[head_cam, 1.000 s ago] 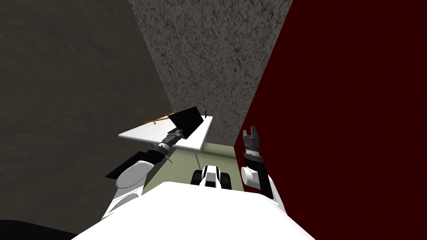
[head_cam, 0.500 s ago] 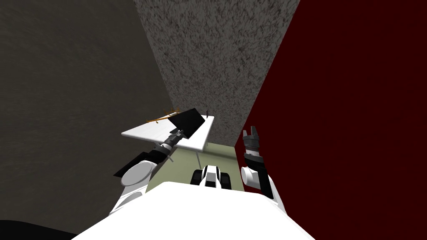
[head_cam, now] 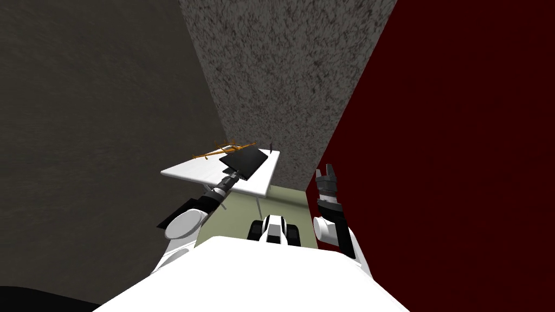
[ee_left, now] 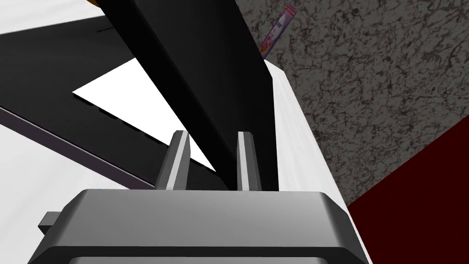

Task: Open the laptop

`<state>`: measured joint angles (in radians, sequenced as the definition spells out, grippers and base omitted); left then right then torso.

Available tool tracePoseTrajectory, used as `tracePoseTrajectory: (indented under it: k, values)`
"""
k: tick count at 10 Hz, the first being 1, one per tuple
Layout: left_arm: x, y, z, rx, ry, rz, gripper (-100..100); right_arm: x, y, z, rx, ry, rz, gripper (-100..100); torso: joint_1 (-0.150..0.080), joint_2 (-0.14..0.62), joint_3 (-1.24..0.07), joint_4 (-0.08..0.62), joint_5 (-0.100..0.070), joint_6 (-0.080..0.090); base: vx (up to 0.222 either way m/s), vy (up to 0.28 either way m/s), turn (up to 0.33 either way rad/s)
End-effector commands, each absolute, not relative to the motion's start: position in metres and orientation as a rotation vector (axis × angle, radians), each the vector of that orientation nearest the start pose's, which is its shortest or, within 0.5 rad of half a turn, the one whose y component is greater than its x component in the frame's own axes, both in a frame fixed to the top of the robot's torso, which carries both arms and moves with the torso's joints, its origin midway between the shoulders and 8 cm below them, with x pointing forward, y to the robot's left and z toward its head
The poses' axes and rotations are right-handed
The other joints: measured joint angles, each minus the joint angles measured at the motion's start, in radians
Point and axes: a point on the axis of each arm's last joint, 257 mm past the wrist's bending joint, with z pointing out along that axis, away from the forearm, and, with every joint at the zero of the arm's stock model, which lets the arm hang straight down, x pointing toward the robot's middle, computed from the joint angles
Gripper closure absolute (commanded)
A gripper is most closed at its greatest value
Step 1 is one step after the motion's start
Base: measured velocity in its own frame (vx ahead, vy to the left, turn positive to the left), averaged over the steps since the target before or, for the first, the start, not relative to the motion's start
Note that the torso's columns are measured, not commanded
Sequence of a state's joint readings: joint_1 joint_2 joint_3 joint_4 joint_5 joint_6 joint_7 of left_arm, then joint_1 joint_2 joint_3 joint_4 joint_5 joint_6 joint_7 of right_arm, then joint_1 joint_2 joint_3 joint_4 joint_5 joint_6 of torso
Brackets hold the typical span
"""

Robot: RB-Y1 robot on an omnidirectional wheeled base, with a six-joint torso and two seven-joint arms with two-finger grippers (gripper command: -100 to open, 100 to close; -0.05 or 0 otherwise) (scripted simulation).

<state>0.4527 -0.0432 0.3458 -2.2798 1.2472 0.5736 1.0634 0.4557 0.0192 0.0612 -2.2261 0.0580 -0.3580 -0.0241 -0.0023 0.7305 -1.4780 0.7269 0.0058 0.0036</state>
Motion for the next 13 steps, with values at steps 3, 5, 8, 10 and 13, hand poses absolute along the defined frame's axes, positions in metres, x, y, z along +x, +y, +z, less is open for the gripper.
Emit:
tracePoseTrajectory:
  k: [3, 5, 8, 10, 13]
  values:
    - [0.366, 0.317, -0.102, -2.484, -0.560, -2.497, -100, 0.383, -0.254, -0.014, 0.777, 0.736, 1.326, 0, 0.001, 0.006, 0.001, 0.011, -0.006, -0.003, 0.094, -0.022, 0.060]
    - [0.360, 0.318, -0.096, -2.488, -0.554, -2.498, -100, 0.383, -0.254, -0.014, 0.777, 0.736, 1.326, 0, -0.001, 0.012, 0.005, 0.015, -0.009, -0.003, 0.061, -0.020, 0.027]
    - [0.343, 0.315, -0.080, -2.507, -0.530, -2.496, -100, 0.383, -0.254, -0.014, 0.777, 0.736, 1.326, 0, 0.001, 0.011, 0.004, 0.013, -0.007, -0.004, 0.031, -0.016, 0.054]
    - [0.338, 0.313, -0.074, -2.515, -0.520, -2.494, -100, 0.383, -0.254, -0.014, 0.777, 0.736, 1.326, 0, 0.002, 0.008, 0.002, 0.011, -0.006, -0.003, 0.011, -0.018, 0.052]
    - [0.338, 0.314, -0.076, -2.515, -0.521, -2.494, 0, 0.383, -0.254, -0.014, 0.777, 0.736, 1.326, 0, 0.003, 0.007, 0.002, 0.011, -0.006, -0.004, 0.000, 0.000, 0.000]
